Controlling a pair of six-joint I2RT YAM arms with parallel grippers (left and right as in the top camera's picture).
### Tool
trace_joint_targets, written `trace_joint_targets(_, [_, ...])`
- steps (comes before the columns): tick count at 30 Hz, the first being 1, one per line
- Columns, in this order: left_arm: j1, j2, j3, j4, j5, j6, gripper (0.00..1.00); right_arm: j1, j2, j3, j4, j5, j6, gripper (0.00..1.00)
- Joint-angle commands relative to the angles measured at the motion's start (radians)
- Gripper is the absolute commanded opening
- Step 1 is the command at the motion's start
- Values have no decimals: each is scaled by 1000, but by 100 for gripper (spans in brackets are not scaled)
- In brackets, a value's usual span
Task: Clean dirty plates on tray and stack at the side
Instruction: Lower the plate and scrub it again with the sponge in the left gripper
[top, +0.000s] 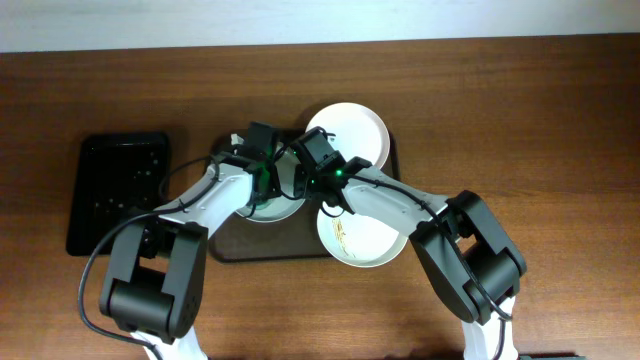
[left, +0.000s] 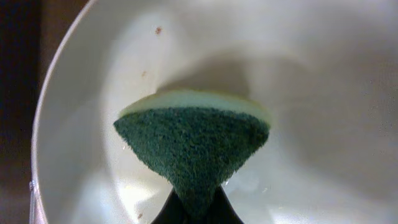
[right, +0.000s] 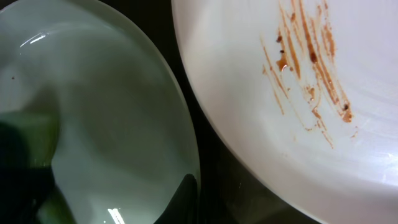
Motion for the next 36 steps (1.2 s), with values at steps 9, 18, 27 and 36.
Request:
trace_joint_targets(9, [-2, 124, -62, 122, -45, 83, 1, 5, 12, 10, 11, -6, 1, 4])
trace_joint_targets(18, [-1, 122, -32, 39, -283, 66, 1, 4, 12, 10, 11, -6, 0, 4])
trace_joint_targets(27, [-1, 122, -33, -32, 437, 471, 0, 4, 12, 10, 11, -6, 0, 4])
trace_joint_targets(36, [37, 122, -14, 88, -8, 135, 1, 4, 12, 10, 6, -6, 0, 4])
